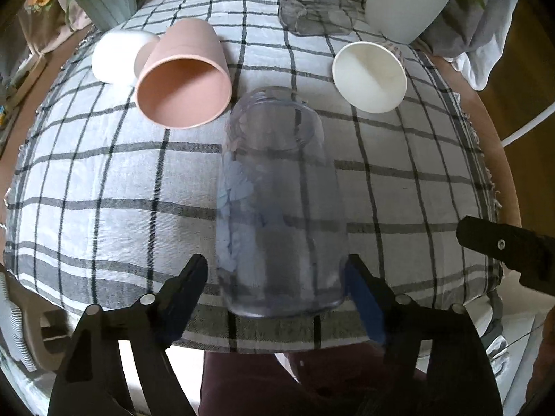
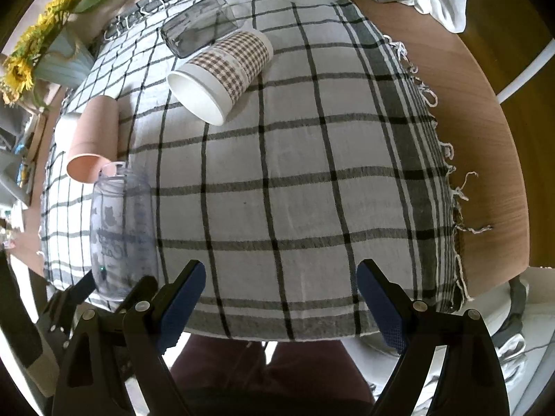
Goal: Flip cup upside down
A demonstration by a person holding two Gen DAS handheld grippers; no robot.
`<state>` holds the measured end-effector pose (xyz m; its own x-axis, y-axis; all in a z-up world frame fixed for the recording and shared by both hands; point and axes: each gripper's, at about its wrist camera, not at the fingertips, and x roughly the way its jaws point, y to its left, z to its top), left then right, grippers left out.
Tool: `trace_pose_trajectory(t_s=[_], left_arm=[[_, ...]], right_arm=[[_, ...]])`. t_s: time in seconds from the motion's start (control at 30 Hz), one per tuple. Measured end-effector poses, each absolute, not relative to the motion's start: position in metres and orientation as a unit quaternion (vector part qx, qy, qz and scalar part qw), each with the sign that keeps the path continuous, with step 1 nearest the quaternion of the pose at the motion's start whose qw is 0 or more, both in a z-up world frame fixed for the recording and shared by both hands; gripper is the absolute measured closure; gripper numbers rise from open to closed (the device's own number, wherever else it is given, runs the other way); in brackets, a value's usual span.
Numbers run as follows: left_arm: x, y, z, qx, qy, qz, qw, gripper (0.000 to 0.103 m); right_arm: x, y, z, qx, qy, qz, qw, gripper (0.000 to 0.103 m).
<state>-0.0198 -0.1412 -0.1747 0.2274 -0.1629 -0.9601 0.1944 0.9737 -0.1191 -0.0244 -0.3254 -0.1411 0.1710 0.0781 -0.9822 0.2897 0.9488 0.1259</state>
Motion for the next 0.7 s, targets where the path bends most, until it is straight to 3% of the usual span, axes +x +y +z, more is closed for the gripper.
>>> trace_pose_trajectory(t_s=[0.1,0.7], left_arm=[[-0.020,-0.144,-0.177,0.011,0.611,-0.122,0.782,0.032],[-0.017,-0.148,-0.137,0.054,0.571,-0.133,0.808,0.032]], right_arm=[[-0.024,-0.325,-0.143,0.141,0.642,-0.072,0.751,0.014],[-0.021,-0.321,-0.138,0.149,0.634,-0.053,0.757,0.014]])
